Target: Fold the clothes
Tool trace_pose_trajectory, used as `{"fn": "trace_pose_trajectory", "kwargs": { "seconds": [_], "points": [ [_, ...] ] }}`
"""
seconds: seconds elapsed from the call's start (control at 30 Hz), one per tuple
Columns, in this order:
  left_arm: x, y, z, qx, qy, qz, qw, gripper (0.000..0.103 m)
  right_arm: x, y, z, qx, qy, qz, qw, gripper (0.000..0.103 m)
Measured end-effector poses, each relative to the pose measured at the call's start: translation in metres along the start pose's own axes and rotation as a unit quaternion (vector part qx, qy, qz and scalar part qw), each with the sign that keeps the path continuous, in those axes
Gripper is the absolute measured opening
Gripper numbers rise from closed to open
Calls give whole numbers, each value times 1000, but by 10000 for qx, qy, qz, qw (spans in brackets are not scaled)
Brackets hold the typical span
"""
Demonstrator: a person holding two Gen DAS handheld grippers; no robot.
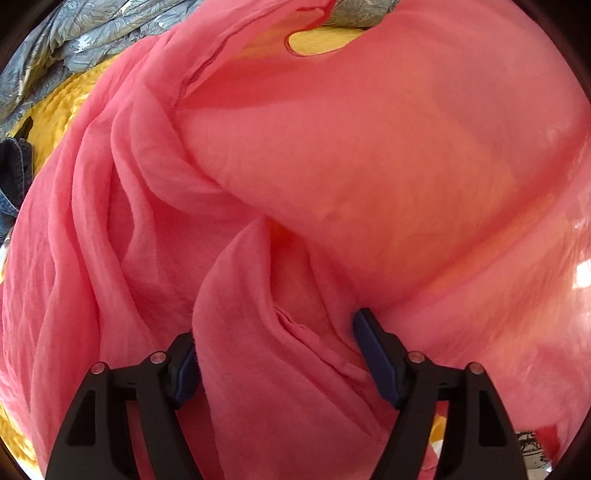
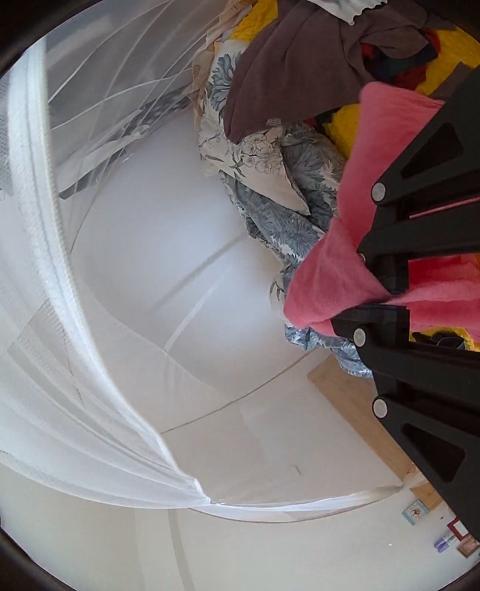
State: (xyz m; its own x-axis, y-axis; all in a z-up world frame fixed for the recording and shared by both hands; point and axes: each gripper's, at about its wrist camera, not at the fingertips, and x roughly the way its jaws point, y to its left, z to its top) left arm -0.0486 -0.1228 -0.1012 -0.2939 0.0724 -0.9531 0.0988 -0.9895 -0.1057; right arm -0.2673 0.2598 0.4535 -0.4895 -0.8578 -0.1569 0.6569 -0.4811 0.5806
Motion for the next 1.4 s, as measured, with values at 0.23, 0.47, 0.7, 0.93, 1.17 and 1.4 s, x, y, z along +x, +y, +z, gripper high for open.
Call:
{"fn": "trace_pose_trajectory", "kwargs": {
  "seconds": [0.23, 0.47, 0.7, 0.93, 1.17, 1.4],
  "points": [
    [-30, 10, -8, -334, -477, -330, 9978, 76, -2, -13, -57, -338, 780, -597, 9946, 5],
    [-45, 0, -22, -228, -600, -939, 9935, 76, -47, -127, -153, 1273, 855, -2985, 9420, 48],
    [-36, -28, 10, 570, -523, -1132, 9906, 76, -65, -142, -203, 1272, 1169, -3650, 9148, 53],
    [-37, -80, 23, 1105, -701, -1344, 9823, 76, -43, -99, -230, 249, 2001, -3301, 9221, 61],
    [-16, -119, 41, 1188, -737, -1407, 9801, 75, -34, -77, -253, -434, 2341, -3047, 9222, 61],
    [10, -147, 31, 1547, -297, -1398, 9776, 44, -17, -68, -273, -1159, 2705, -3212, 9001, 61]
  ]
}}
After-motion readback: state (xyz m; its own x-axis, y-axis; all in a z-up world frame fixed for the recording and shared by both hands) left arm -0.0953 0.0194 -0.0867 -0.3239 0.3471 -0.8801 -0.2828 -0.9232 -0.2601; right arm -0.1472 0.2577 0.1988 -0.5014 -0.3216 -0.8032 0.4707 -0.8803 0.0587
